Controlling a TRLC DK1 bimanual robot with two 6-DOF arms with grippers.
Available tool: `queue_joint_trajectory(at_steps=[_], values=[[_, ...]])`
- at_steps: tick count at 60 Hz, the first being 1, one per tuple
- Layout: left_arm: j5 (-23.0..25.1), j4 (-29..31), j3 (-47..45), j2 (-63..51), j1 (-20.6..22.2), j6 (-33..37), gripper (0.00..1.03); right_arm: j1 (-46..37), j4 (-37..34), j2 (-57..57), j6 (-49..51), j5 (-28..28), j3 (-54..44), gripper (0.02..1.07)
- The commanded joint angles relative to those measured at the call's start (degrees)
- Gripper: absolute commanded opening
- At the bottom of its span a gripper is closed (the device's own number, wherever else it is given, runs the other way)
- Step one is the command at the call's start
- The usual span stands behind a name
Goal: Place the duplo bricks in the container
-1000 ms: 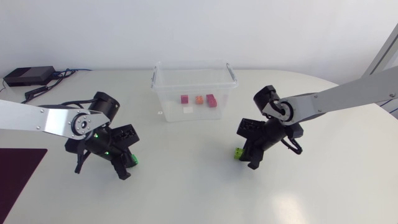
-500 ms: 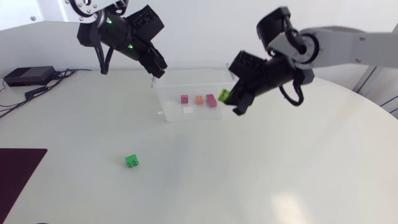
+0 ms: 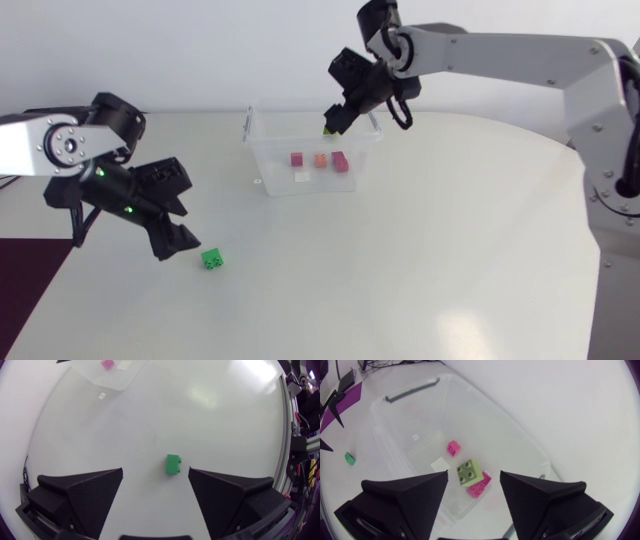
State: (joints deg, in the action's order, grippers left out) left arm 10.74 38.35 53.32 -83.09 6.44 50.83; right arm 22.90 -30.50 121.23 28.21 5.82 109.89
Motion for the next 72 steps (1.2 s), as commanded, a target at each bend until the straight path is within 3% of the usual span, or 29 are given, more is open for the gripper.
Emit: queue_joint_trajectory(at_steps=[1,11,16,18,20,22,27,35,43,45,46,52,57,63,65,69,71,72], values=[[1.5,-2.0,-4.5,-1.3,0.5,2.9,0.98,0.4,-0.4,-2.8,-2.0,-0.3,-3.0,1.03],[1.6,-9.0,-5.0,-11.2,3.4,2.3,0.97,0.6,1.1,-19.2,-1.0,1.2,-18.8,1.03],[1.6,-13.9,-4.8,-15.3,4.0,2.4,0.88,0.7,1.1,-29.8,0.2,2.2,-28.4,1.03],[0.9,-15.1,-4.1,-17.8,4.3,2.4,0.71,0.7,1.1,-33.9,0.2,2.8,-31.7,1.03],[-1.4,-15.0,-3.0,-20.4,4.7,2.3,0.43,0.7,1.1,-37.8,0.4,3.4,-34.8,1.03],[-1.9,-15.0,-2.5,-21.3,4.9,2.3,0.25,0.6,1.0,-41.5,0.7,3.4,-37.6,1.03],[-1.9,-14.4,-2.3,-21.0,5.3,3.2,0.23,0.3,-0.5,-49.3,2.0,3.6,-42.7,1.03],[-1.8,-6.2,2.8,-12.3,6.6,2.9,0.21,-1.3,-3.0,-59.1,2.3,3.8,-46.4,1.02],[-1.6,4.5,19.1,-4.9,8.7,-0.5,0.21,-1.6,-4.0,-65.9,1.5,3.8,-51.1,1.03],[-1.5,5.2,21.8,-4.9,9.0,-1.4,0.21,-1.5,-4.0,-67.0,1.2,3.8,-52.8,1.03],[-1.4,8.4,28.6,-6.0,10.7,-2.5,0.21,-1.5,-3.8,-68.1,0.9,3.8,-54.4,1.03],[-1.2,9.3,42.7,-12.0,13.8,-7.0,0.21,-1.2,-2.2,-72.5,-0.4,3.5,-61.3,1.03],[-1.1,7.0,49.8,-18.3,14.7,-9.8,0.23,-1.2,-1.8,-76.0,-1.1,3.3,-65.4,1.03],[-0.9,-2.9,51.2,-25.0,14.7,-14.2,0.28,-1.4,-2.4,-79.9,-1.4,2.8,-69.3,1.03],[-1.4,-5.6,51.5,-27.7,14.7,-16.4,0.38,-1.4,-2.9,-81.1,-1.3,2.4,-70.2,1.03],[-4.7,-5.9,52.2,-32.6,14.6,-18.0,0.88,-1.5,-4.6,-82.7,-1.1,2.3,-70.9,1.03],[-6.8,-6.2,51.7,-33.3,14.5,-18.5,1.0,-1.5,-5.5,-83.8,-1.0,2.1,-70.9,1.03],[-6.9,-6.7,51.2,-33.3,14.2,-18.7,1.0,-1.6,-5.9,-84.2,-0.8,1.9,-70.8,1.03]])
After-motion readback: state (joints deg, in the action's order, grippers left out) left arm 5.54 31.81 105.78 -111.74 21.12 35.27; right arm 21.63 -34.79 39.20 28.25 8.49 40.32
